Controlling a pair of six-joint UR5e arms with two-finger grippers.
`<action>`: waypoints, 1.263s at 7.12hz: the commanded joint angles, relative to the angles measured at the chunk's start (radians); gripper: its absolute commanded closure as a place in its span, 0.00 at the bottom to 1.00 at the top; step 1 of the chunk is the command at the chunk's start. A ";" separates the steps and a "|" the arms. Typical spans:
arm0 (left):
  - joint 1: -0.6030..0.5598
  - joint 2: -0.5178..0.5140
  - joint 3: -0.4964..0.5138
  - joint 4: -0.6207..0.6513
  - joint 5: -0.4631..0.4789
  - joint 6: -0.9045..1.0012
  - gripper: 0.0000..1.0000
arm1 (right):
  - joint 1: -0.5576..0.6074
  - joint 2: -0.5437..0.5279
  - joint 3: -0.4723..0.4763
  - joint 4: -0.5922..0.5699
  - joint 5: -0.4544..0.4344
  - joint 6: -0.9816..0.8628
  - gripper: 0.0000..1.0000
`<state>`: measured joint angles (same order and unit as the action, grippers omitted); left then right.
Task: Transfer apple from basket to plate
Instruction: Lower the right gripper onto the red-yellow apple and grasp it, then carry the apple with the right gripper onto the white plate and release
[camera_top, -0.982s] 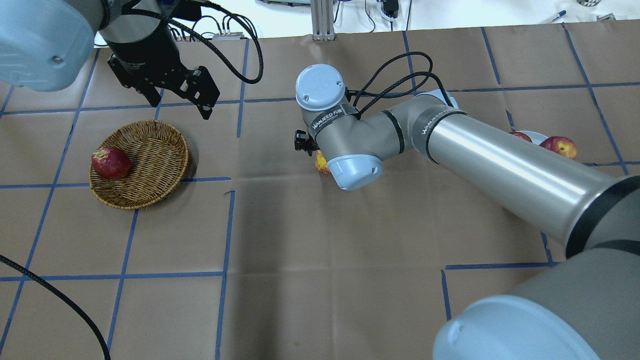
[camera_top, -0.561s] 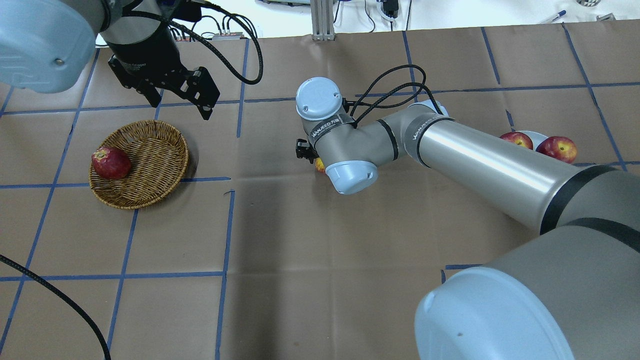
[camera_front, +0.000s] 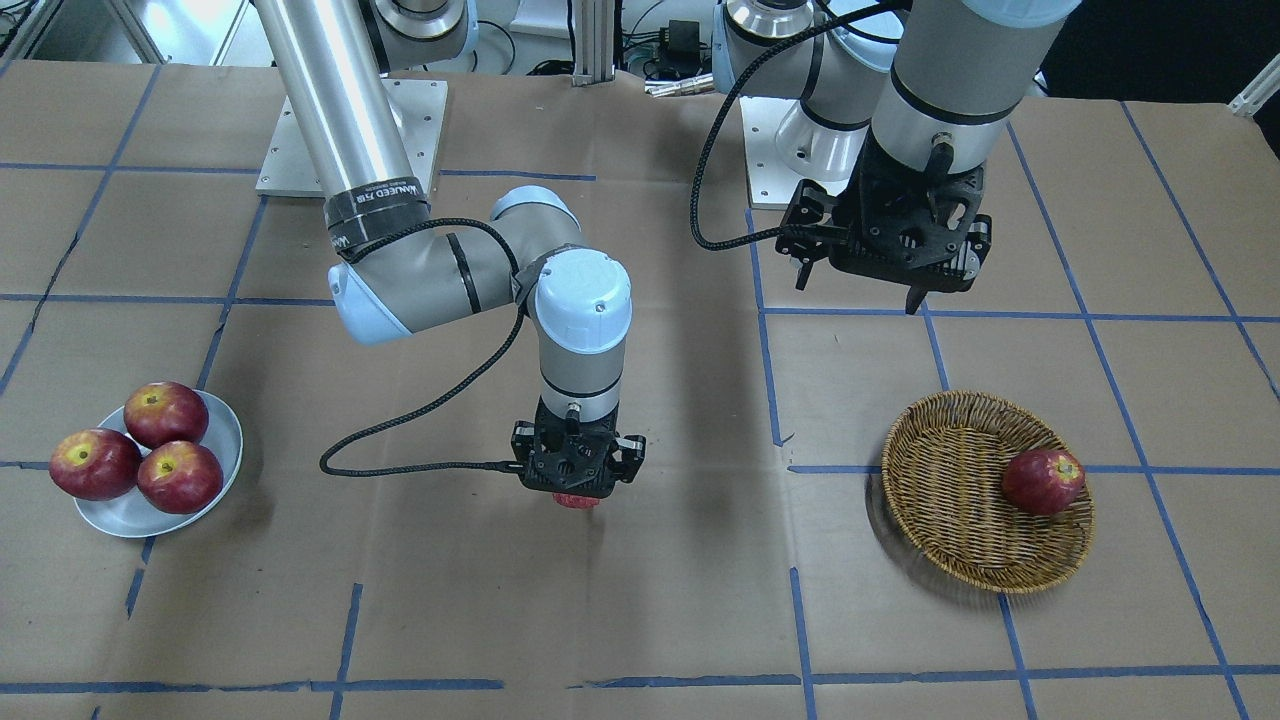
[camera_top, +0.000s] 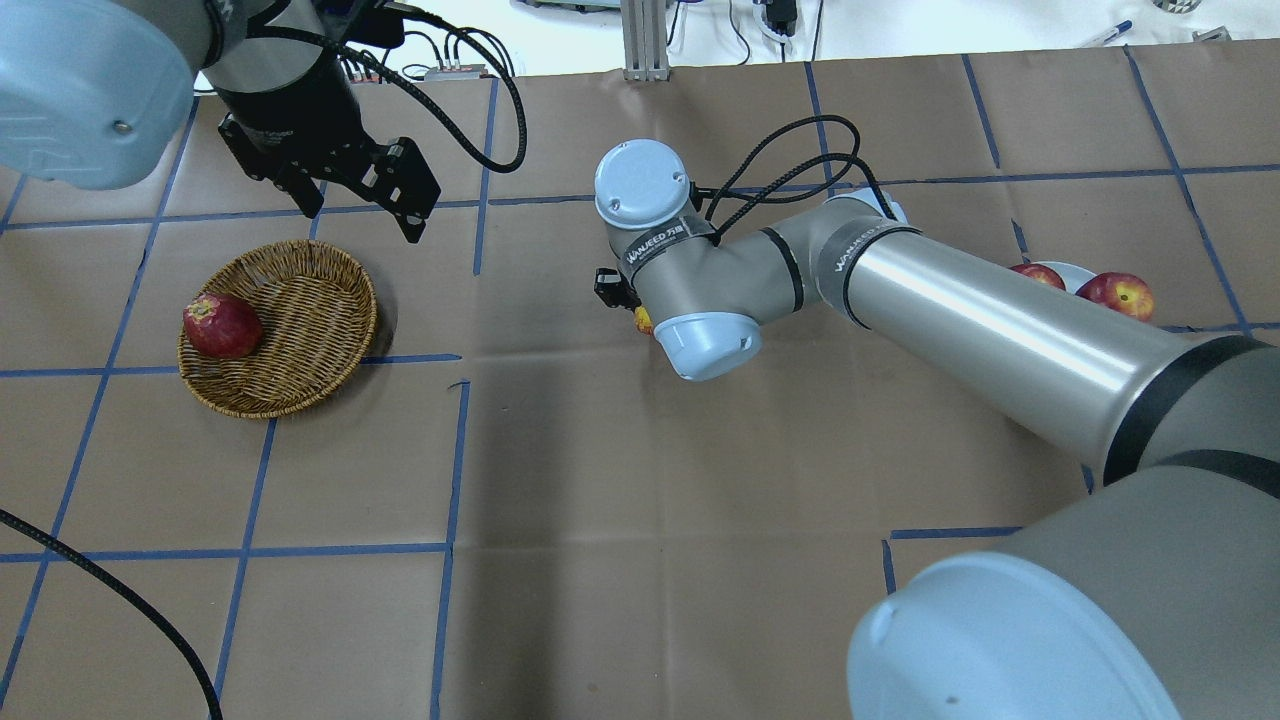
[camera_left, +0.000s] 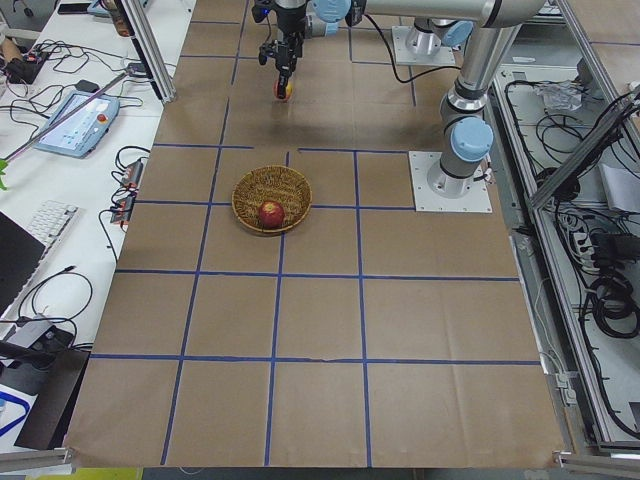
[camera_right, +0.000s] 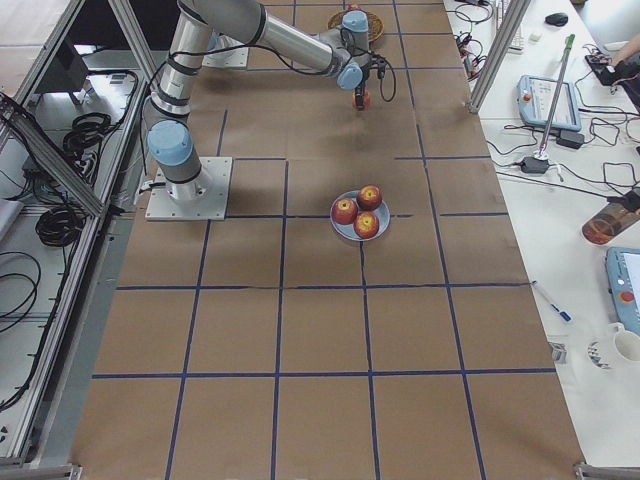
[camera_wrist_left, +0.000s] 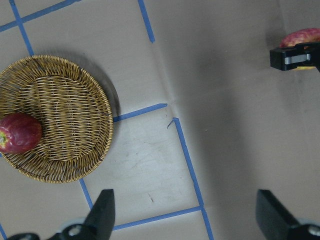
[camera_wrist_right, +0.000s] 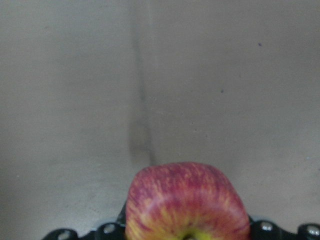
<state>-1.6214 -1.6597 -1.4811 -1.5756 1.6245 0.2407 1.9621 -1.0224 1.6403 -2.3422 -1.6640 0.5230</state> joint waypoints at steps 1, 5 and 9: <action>0.000 0.000 -0.001 0.000 0.000 0.000 0.01 | -0.078 -0.143 0.009 0.163 0.001 -0.038 0.42; 0.043 -0.003 -0.001 0.000 0.000 -0.001 0.01 | -0.470 -0.358 0.087 0.363 0.006 -0.575 0.43; 0.044 -0.003 -0.002 -0.001 0.000 -0.001 0.01 | -0.768 -0.389 0.202 0.292 0.039 -0.921 0.48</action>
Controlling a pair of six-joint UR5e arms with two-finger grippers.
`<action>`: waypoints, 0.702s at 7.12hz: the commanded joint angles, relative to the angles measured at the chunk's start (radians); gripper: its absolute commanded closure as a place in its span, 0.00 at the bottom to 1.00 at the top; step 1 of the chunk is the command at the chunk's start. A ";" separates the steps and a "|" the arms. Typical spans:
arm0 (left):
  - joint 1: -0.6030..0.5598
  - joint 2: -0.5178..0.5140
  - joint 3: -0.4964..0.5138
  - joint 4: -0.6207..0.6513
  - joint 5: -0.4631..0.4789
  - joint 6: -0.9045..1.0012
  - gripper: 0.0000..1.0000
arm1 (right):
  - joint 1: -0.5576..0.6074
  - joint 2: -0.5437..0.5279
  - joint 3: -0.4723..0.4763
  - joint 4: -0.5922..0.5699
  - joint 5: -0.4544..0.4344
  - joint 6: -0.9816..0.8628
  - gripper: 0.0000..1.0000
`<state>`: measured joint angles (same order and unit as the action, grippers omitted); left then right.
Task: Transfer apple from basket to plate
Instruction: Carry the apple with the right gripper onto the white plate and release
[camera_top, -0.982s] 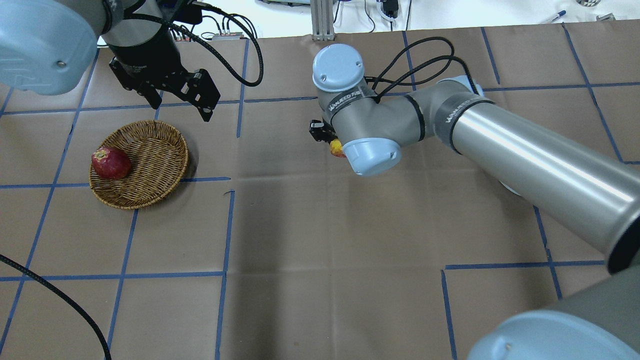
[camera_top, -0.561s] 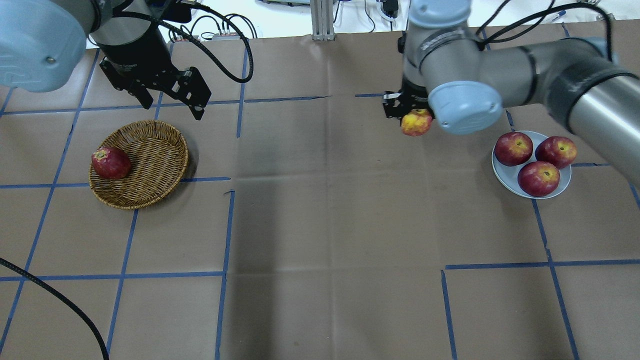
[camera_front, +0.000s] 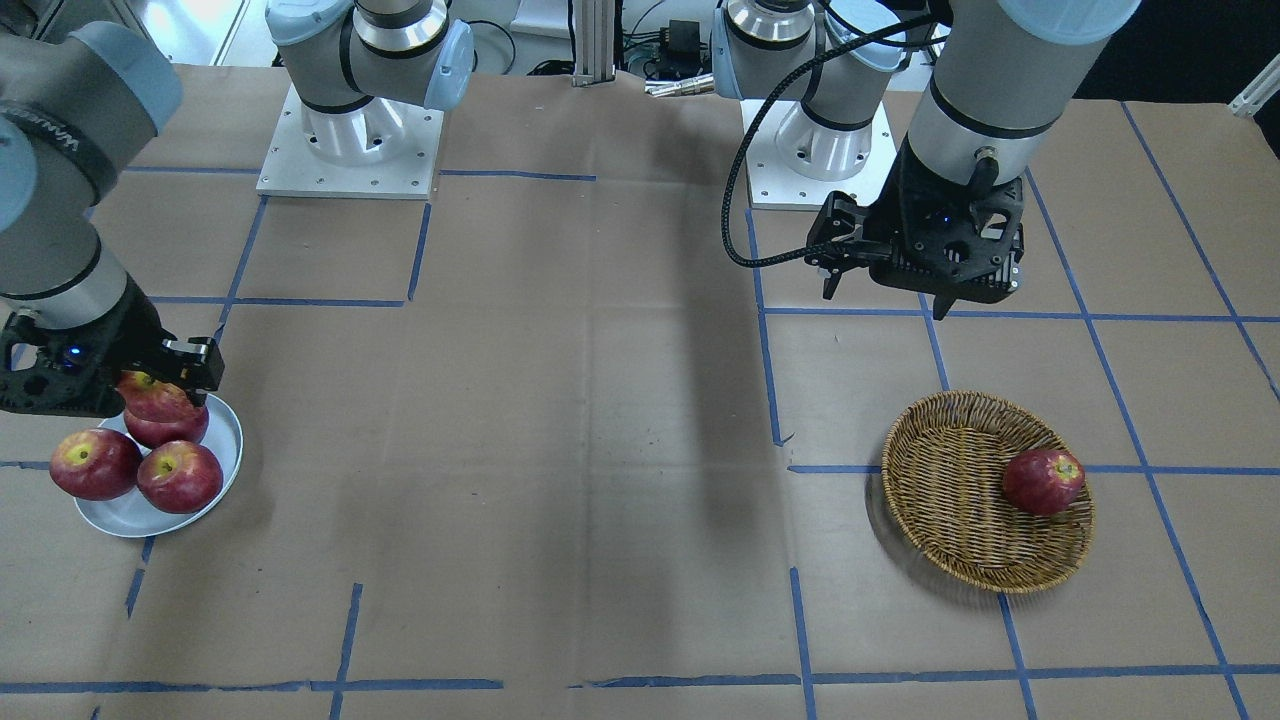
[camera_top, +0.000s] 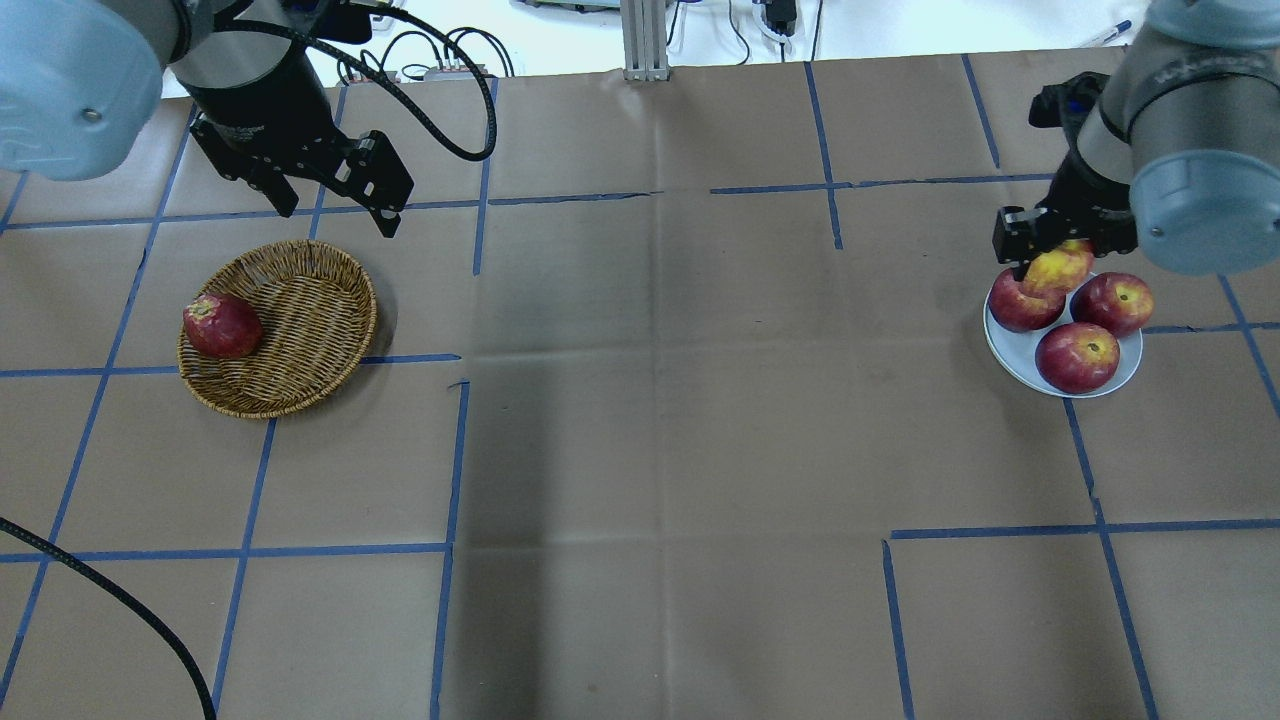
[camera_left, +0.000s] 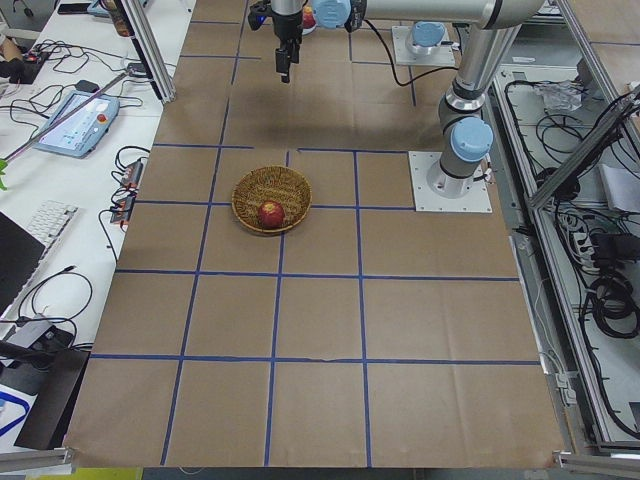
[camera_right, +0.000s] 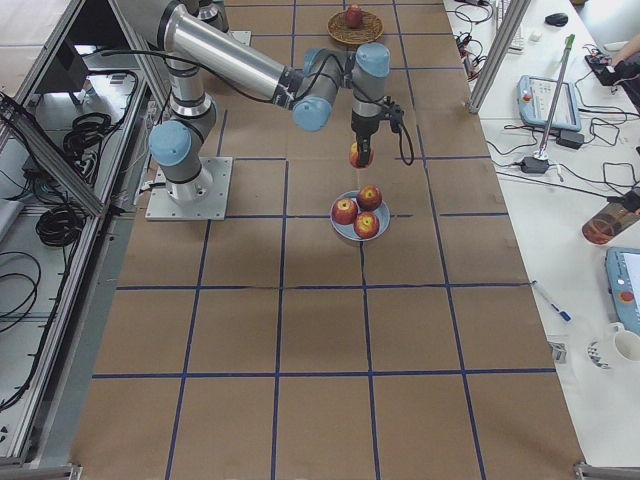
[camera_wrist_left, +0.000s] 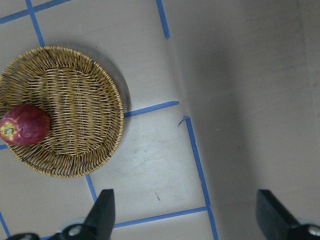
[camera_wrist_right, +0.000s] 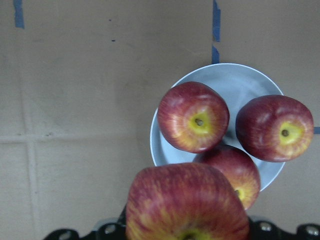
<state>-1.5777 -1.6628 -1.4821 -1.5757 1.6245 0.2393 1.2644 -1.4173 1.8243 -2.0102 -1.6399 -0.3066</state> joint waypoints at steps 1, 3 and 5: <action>0.001 0.000 -0.001 -0.001 0.000 0.000 0.01 | -0.088 0.021 0.032 -0.071 0.015 -0.106 0.48; 0.001 0.000 -0.001 -0.001 0.000 0.000 0.01 | -0.111 0.079 0.033 -0.128 0.015 -0.137 0.48; 0.001 0.000 -0.001 -0.001 0.000 0.000 0.01 | -0.111 0.118 0.038 -0.163 0.014 -0.138 0.48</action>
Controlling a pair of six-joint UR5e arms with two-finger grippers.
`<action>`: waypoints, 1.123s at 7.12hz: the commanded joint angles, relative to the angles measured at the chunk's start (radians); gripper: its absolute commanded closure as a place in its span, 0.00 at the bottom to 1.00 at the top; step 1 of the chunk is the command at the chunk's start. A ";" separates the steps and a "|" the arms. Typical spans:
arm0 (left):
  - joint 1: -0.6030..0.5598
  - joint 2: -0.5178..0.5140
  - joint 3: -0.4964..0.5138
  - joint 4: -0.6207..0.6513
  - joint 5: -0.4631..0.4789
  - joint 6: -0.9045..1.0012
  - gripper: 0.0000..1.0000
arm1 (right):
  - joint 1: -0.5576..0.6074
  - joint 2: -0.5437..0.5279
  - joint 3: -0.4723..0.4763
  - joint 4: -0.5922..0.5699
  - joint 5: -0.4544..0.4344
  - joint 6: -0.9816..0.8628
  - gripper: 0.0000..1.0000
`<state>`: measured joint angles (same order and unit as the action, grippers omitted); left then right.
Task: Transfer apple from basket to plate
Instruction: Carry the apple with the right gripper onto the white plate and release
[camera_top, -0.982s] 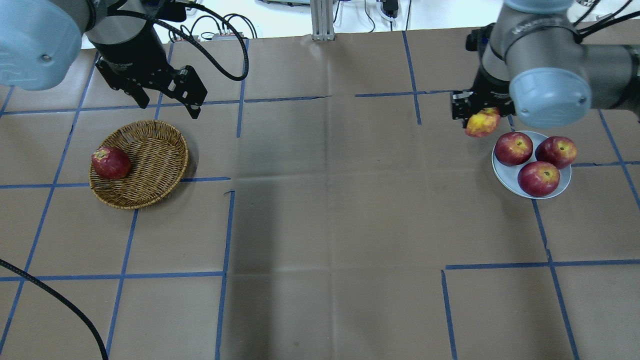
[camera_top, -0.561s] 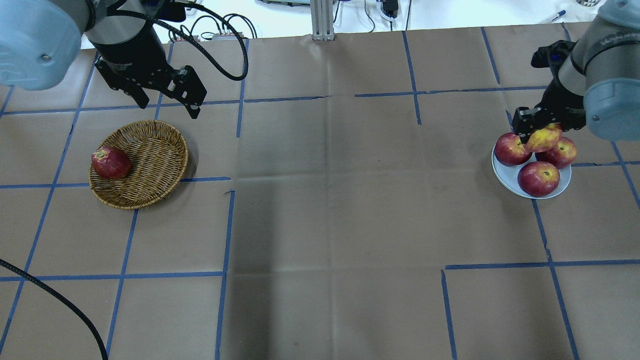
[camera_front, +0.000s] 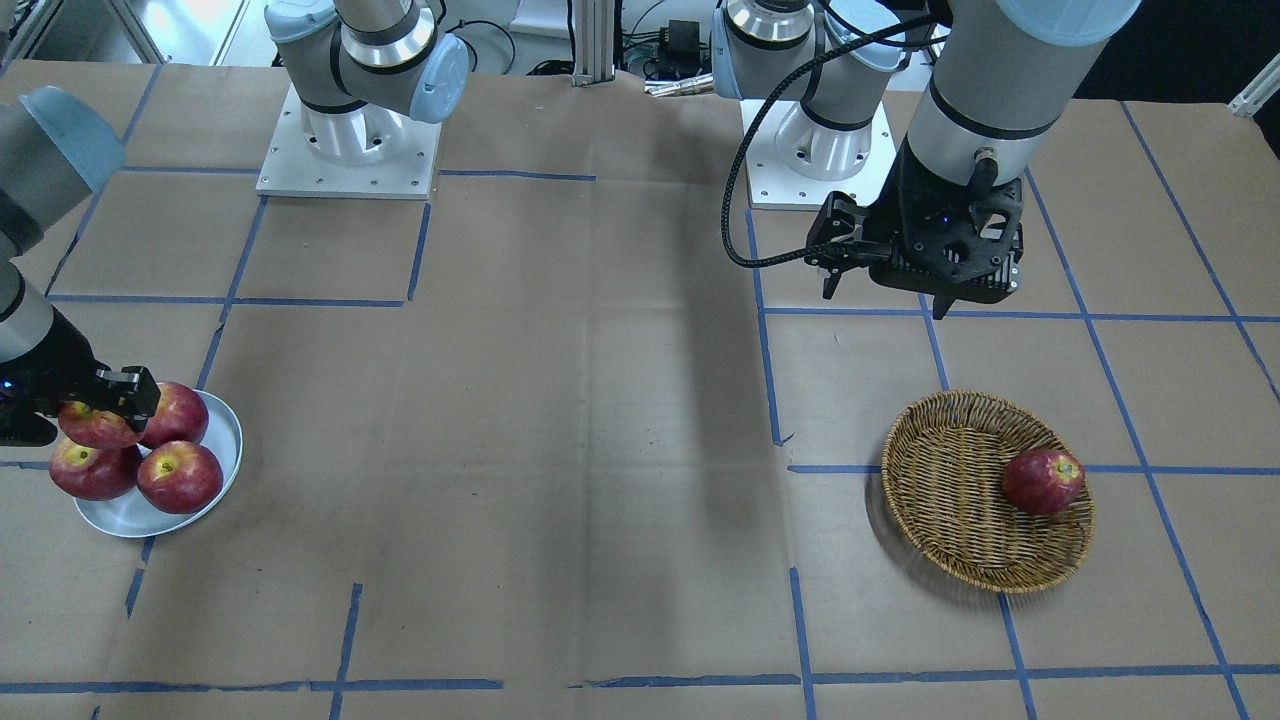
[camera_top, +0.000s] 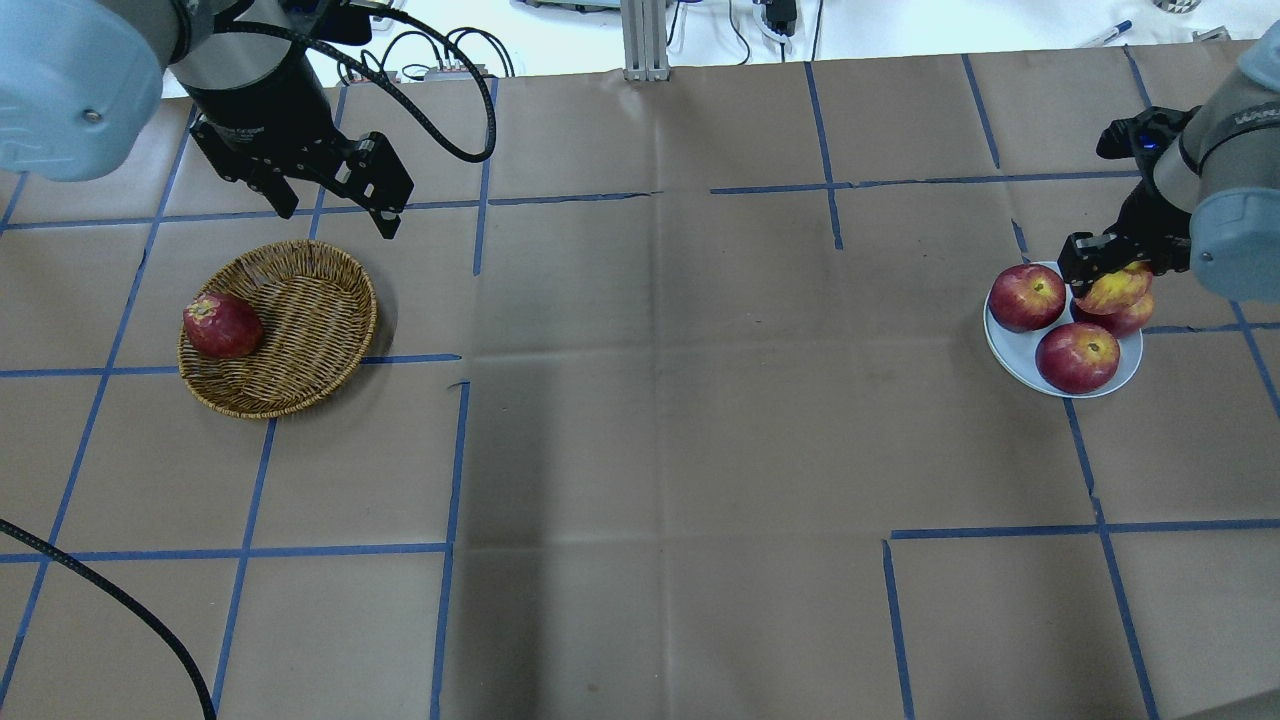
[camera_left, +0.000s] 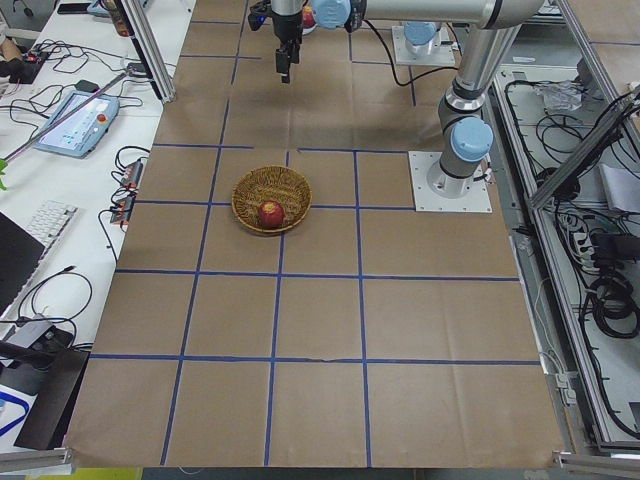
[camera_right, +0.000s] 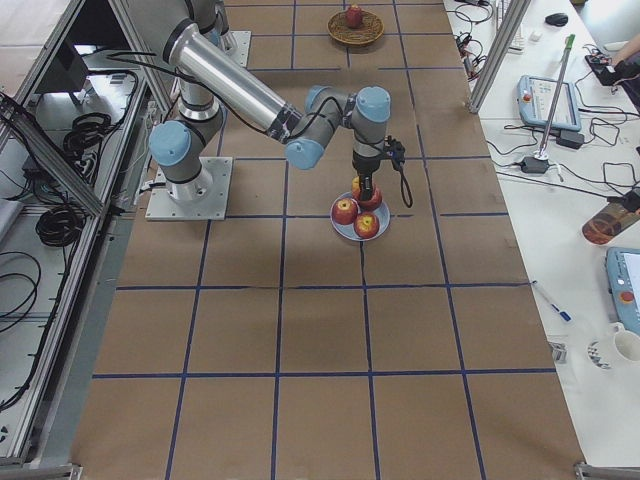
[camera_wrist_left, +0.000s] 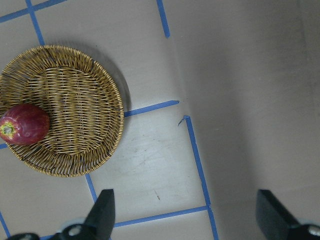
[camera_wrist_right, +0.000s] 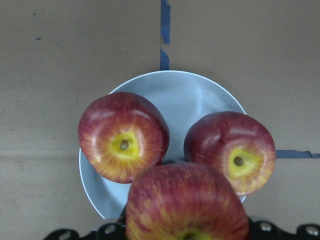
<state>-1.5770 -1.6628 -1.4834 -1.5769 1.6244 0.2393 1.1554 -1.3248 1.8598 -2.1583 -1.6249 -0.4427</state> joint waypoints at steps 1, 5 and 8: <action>0.000 0.000 0.000 0.000 0.000 0.000 0.01 | -0.002 0.033 0.002 -0.015 -0.001 -0.002 0.47; 0.000 0.000 0.000 0.000 0.002 0.000 0.01 | -0.002 0.049 0.002 -0.043 -0.004 -0.002 0.38; 0.000 0.000 0.000 0.002 0.002 0.000 0.01 | -0.002 0.046 -0.011 -0.041 -0.009 0.001 0.00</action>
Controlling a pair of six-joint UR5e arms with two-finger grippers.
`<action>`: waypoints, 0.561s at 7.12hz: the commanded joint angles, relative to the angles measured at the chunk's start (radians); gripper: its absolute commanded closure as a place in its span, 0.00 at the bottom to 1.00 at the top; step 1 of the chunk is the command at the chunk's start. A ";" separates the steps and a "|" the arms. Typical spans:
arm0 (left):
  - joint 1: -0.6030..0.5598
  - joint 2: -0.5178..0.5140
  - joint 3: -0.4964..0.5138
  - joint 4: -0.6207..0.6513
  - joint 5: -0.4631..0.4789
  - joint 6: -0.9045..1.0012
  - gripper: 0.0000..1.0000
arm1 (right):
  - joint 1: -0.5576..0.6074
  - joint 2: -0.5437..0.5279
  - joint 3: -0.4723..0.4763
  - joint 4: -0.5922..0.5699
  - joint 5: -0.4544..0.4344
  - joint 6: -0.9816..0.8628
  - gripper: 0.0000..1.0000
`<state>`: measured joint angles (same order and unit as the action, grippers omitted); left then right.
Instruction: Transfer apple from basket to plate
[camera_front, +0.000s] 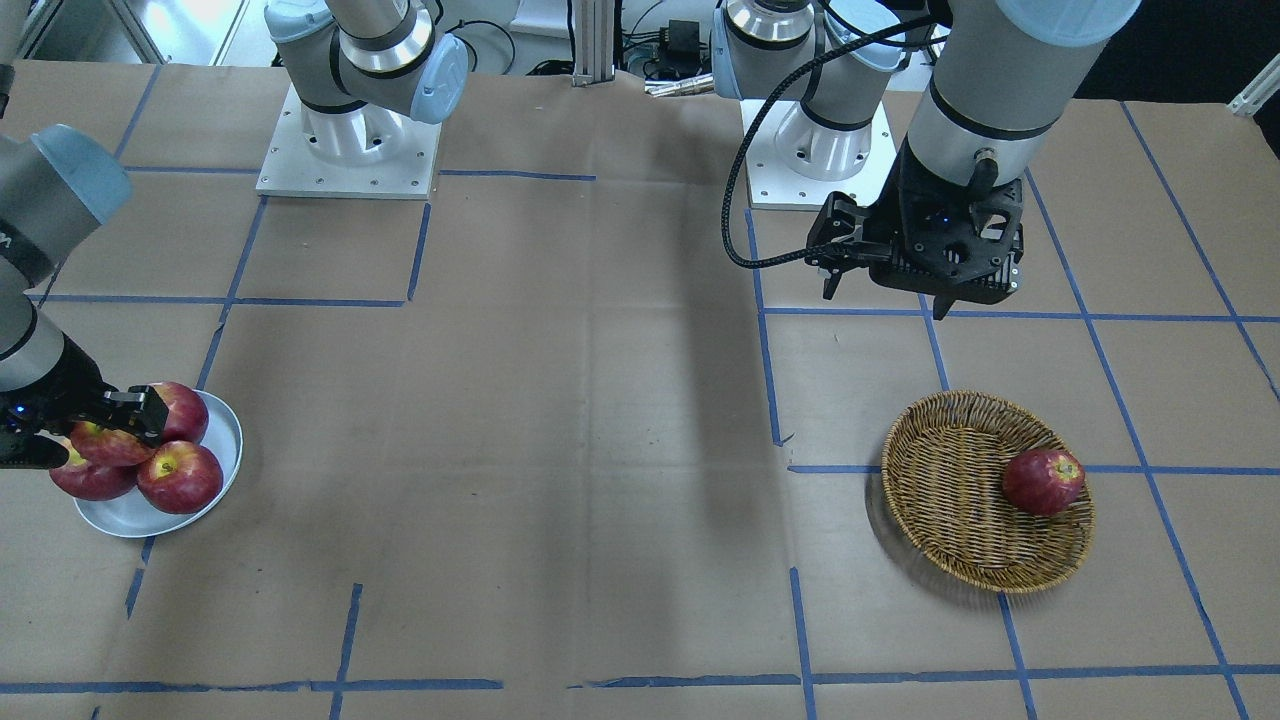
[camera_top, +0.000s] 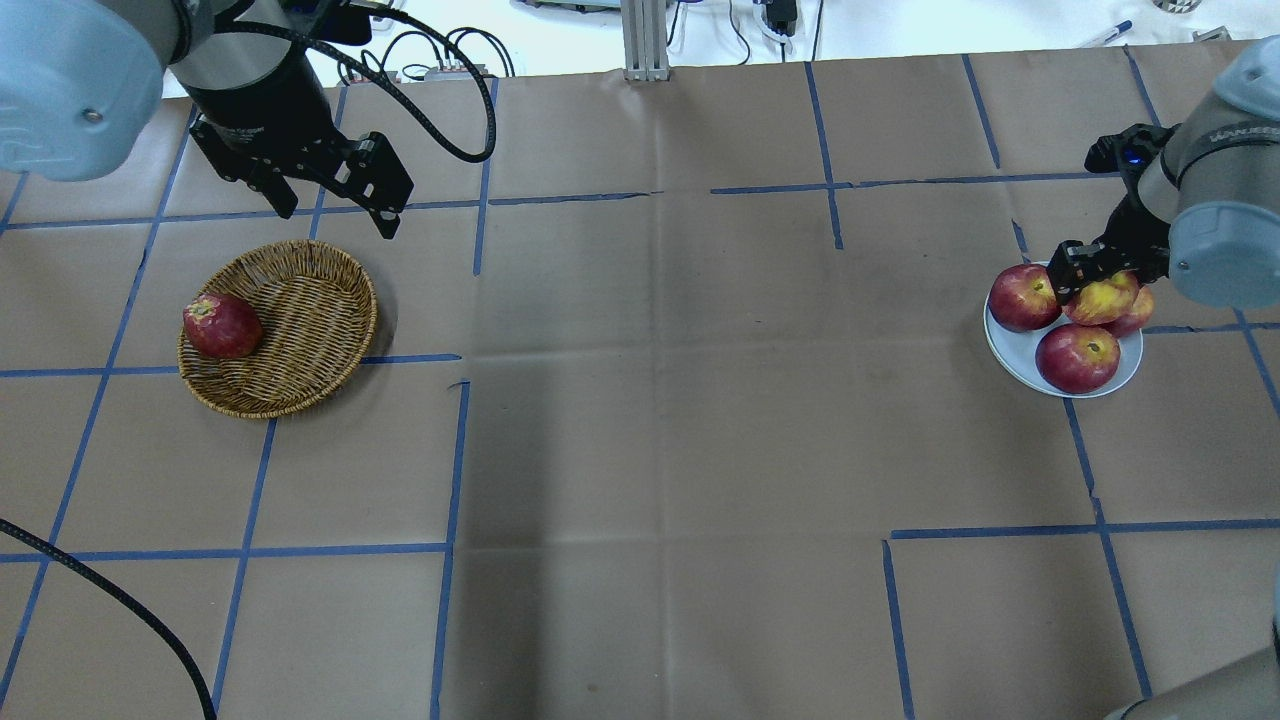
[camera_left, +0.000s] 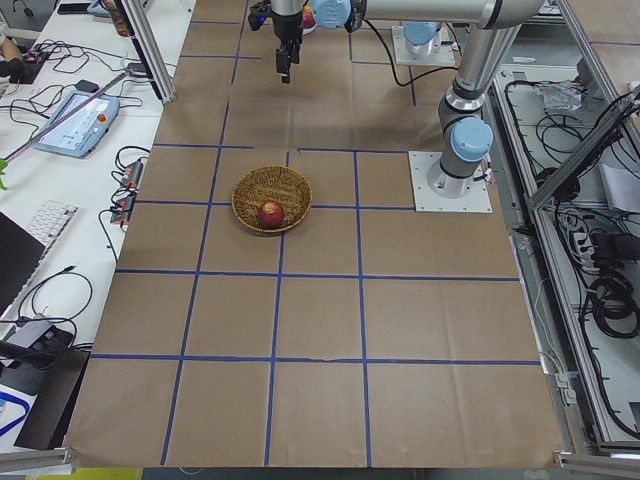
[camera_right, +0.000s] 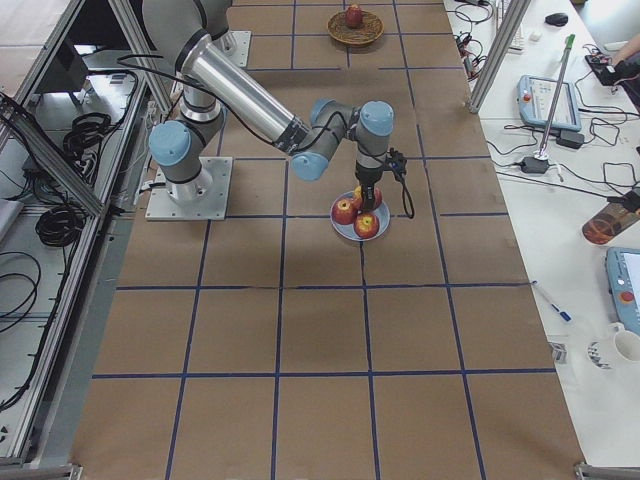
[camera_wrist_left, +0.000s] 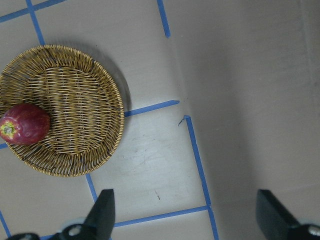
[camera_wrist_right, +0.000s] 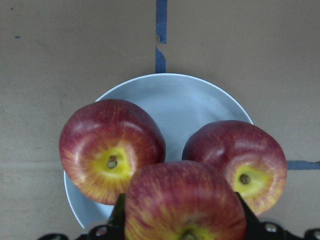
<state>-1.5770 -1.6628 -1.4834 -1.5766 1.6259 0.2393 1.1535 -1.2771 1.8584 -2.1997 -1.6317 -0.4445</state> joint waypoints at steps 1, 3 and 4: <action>0.002 0.000 0.000 0.001 0.000 0.000 0.01 | 0.000 -0.019 -0.011 0.000 0.007 0.012 0.00; 0.002 0.000 0.000 0.001 0.002 0.000 0.01 | 0.021 -0.080 -0.082 0.052 0.006 0.021 0.00; 0.002 0.000 0.000 0.000 0.000 0.000 0.01 | 0.050 -0.118 -0.128 0.169 0.007 0.062 0.00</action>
<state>-1.5754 -1.6628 -1.4833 -1.5761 1.6267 0.2393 1.1769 -1.3510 1.7833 -2.1335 -1.6258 -0.4160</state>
